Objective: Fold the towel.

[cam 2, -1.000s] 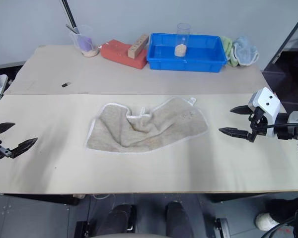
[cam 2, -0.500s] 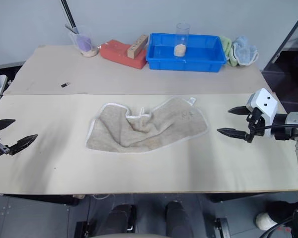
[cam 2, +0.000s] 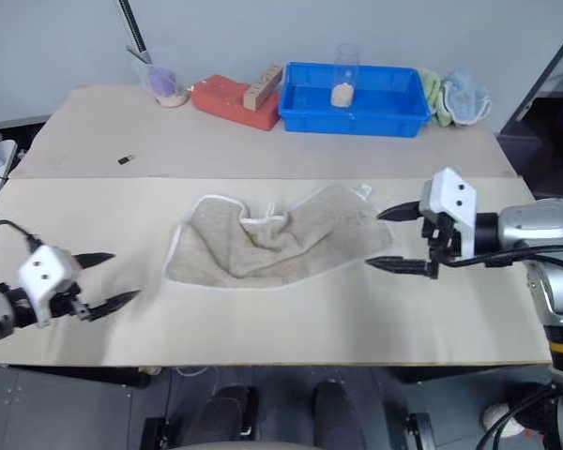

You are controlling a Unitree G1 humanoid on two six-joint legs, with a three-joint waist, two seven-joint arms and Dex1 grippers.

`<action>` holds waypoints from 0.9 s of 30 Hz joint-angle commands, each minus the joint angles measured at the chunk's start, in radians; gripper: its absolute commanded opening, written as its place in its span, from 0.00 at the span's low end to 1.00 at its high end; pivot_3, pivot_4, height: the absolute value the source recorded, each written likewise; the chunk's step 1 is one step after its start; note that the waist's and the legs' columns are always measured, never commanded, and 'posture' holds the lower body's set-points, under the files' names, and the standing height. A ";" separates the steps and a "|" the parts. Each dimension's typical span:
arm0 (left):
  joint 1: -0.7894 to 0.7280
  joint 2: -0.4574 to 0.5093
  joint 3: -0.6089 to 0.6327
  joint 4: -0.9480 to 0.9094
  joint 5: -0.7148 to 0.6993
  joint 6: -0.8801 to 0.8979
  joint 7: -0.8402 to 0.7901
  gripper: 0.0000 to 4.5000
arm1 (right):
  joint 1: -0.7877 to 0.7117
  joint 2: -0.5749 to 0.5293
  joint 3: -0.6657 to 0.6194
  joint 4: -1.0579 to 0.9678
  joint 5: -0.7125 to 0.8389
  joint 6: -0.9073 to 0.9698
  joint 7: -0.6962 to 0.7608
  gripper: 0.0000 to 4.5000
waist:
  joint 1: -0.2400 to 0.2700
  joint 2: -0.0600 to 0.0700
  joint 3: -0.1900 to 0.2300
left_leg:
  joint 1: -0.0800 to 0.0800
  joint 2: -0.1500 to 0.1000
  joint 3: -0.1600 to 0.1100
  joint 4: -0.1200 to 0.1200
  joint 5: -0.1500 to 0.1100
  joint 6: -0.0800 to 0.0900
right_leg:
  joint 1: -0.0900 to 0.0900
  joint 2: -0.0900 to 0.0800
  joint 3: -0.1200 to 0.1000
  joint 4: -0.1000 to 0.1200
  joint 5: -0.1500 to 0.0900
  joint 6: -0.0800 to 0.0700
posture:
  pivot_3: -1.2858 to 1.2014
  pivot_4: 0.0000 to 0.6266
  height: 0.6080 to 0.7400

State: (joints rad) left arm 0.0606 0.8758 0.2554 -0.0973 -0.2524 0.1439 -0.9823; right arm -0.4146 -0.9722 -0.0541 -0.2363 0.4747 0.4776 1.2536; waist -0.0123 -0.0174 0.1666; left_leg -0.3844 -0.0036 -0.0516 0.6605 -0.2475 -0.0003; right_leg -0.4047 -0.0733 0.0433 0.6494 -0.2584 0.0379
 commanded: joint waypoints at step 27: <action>-0.228 -0.024 -0.185 0.232 0.017 -0.080 -0.101 0.00 | 0.029 -0.019 0.149 0.099 -0.269 -0.206 -0.149 1.00 | -0.008 0.000 -0.001 | 0.001 0.000 0.002 0.000 0.000 0.000 | 0.000 0.002 0.000 0.000 0.000 0.000 | 0.52 0.24 1.00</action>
State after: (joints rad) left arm -0.1753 0.8258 0.0276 0.1769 -0.2012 0.0214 -1.0719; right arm -0.3673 -0.9806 0.0616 -0.2167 0.3232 0.4083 1.1269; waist -0.0202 -0.0176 0.1657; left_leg -0.3835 -0.0032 -0.0483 0.6607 -0.2474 -0.0001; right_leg -0.4045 -0.0708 0.0432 0.6493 -0.2582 0.0384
